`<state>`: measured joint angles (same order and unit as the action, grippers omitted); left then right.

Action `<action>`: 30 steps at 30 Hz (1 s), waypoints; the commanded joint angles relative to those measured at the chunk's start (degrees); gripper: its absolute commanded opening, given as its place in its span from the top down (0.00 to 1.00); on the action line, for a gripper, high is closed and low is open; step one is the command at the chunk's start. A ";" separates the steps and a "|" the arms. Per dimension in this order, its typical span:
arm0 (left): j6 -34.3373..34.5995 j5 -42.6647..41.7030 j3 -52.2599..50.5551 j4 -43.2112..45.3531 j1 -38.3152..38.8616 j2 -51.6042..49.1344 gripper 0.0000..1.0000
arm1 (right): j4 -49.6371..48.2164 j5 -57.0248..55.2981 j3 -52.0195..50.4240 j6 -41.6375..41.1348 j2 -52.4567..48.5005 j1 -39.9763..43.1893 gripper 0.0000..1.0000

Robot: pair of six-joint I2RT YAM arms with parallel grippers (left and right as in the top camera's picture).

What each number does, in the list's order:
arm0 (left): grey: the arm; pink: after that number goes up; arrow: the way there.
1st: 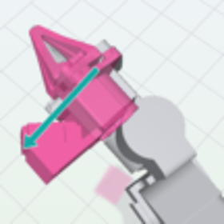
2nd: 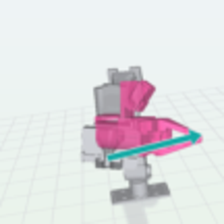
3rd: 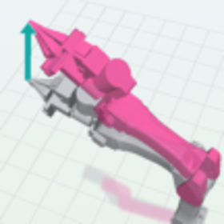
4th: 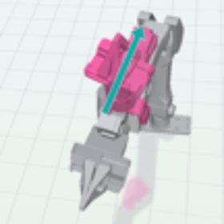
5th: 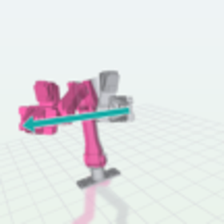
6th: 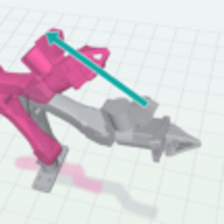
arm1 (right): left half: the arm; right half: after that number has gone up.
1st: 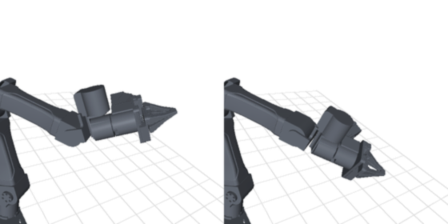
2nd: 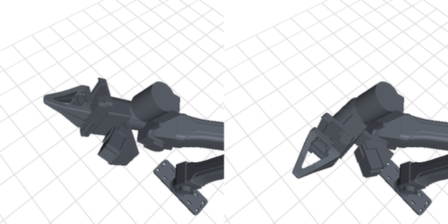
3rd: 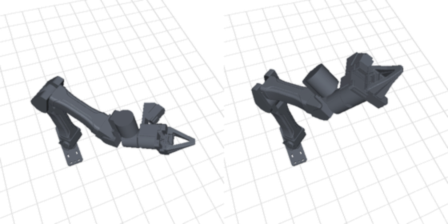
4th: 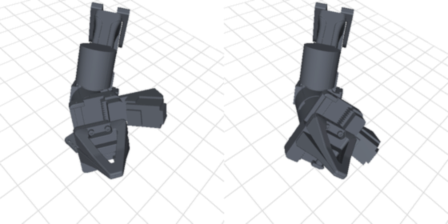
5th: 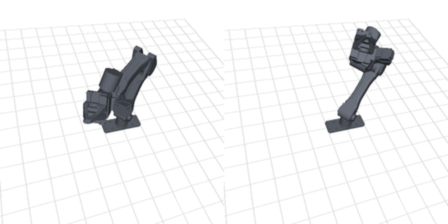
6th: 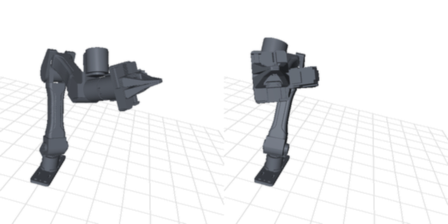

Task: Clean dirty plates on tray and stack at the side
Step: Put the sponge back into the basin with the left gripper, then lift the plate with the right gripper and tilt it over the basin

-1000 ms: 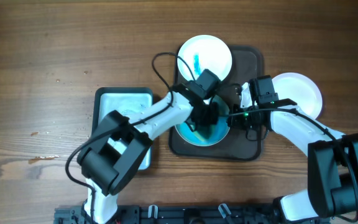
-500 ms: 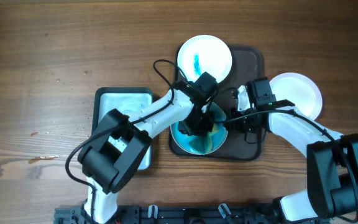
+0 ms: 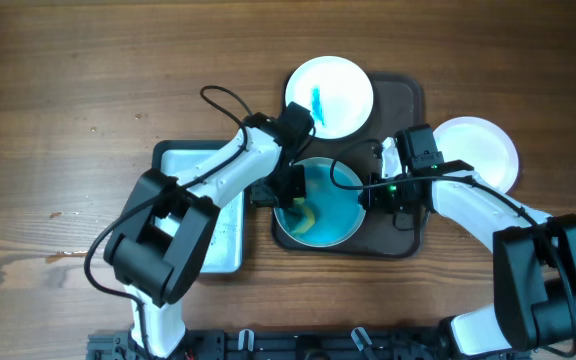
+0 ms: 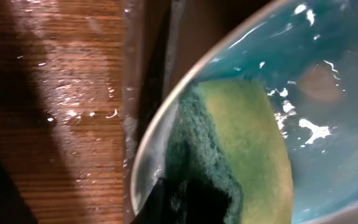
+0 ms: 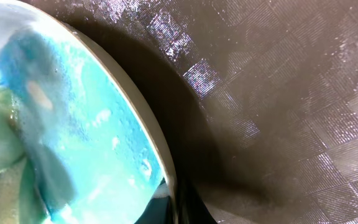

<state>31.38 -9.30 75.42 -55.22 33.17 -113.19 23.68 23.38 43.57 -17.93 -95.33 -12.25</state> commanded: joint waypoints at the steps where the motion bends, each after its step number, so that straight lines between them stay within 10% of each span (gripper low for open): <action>1: -0.20 2.12 -2.32 -0.37 -1.97 5.86 0.96 | 0.37 -7.85 -1.97 -0.44 -2.60 0.85 0.96; 10: -2.25 3.10 -2.32 -4.96 -5.03 27.12 0.96 | 0.37 -7.85 -1.97 -0.44 -2.60 0.85 0.96; 16: -2.19 21.94 -5.20 -7.91 -15.26 26.43 0.96 | -1.27 -8.26 -1.97 0.00 -2.60 0.85 0.96; 24: -4.26 15.76 -19.06 4.50 -24.61 23.80 0.95 | -0.28 -9.18 -0.76 -0.72 -1.68 0.85 0.96; 30: -5.68 11.63 -15.30 1.27 -24.61 29.70 0.47 | 17.77 -9.88 7.50 2.23 11.45 0.09 0.96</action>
<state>26.63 5.28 56.66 -52.31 8.82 -88.42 36.05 16.80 45.95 -17.89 -91.50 -11.81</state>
